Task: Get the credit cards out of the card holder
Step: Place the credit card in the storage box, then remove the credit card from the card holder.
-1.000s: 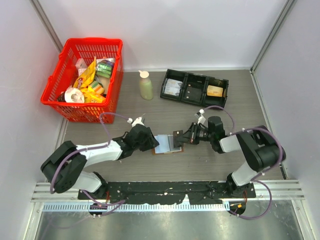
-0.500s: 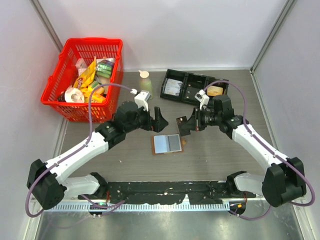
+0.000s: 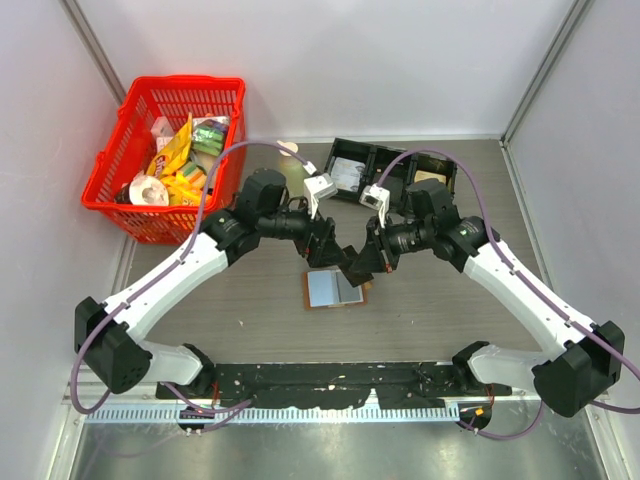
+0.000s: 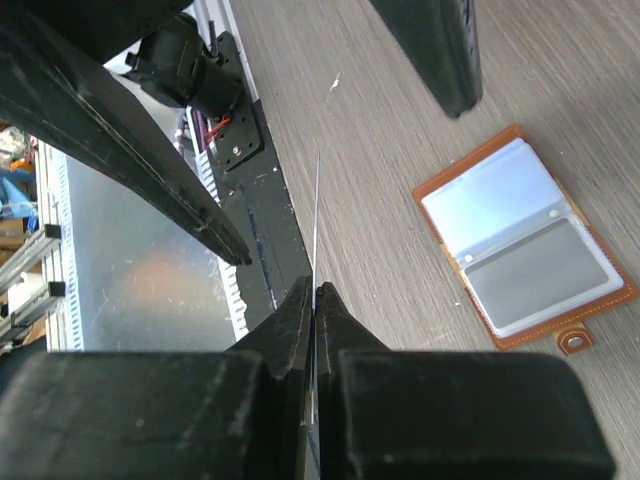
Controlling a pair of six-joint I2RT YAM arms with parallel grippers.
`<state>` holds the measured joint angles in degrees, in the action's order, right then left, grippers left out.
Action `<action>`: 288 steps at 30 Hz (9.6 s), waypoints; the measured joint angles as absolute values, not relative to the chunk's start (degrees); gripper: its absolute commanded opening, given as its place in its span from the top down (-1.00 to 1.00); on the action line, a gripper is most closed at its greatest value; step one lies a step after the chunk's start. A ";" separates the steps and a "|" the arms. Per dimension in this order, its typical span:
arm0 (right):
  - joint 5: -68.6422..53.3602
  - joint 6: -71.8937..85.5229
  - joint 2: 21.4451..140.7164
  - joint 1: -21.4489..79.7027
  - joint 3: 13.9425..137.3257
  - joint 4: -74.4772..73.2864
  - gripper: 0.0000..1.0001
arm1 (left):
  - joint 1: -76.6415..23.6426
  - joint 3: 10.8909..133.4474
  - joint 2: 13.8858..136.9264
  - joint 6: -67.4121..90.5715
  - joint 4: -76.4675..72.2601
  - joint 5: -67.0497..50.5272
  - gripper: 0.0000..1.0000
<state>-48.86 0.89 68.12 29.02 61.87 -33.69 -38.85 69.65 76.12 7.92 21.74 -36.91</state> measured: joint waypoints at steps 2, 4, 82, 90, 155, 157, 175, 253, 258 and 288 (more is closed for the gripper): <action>-49.47 -0.32 68.12 29.56 62.13 -34.54 0.87 | -38.85 70.17 77.19 6.37 22.61 -40.38 -0.55; -50.17 -1.39 68.12 29.67 62.17 -35.22 0.87 | -38.85 70.19 77.87 5.26 23.51 -43.22 -0.37; -36.97 45.19 68.07 9.65 39.35 27.27 0.98 | -25.12 56.49 52.01 29.19 15.84 -1.91 -0.99; -21.06 32.99 73.52 7.53 50.04 7.14 0.98 | -23.90 52.88 48.12 23.03 24.75 6.31 -0.98; -2.74 28.03 74.65 41.17 45.15 -9.32 0.03 | -49.04 45.36 63.68 38.59 17.52 7.40 -0.58; -2.83 28.12 76.69 41.25 43.94 -8.43 0.06 | -50.46 45.15 65.73 39.83 16.56 8.47 -0.44; -2.17 27.14 84.07 41.30 40.82 -7.77 0.12 | -52.38 42.74 80.55 43.35 8.27 11.35 0.11; -22.87 27.11 91.88 44.93 52.47 -12.27 0.18 | -52.38 23.00 58.59 60.36 -2.46 23.40 0.19; -22.35 27.77 91.09 42.61 51.70 -11.14 0.18 | -52.38 23.59 58.92 58.85 -3.07 21.45 0.19; -30.44 45.30 95.04 33.26 29.02 30.50 0.28 | -48.34 33.58 83.64 55.42 -4.95 7.38 0.72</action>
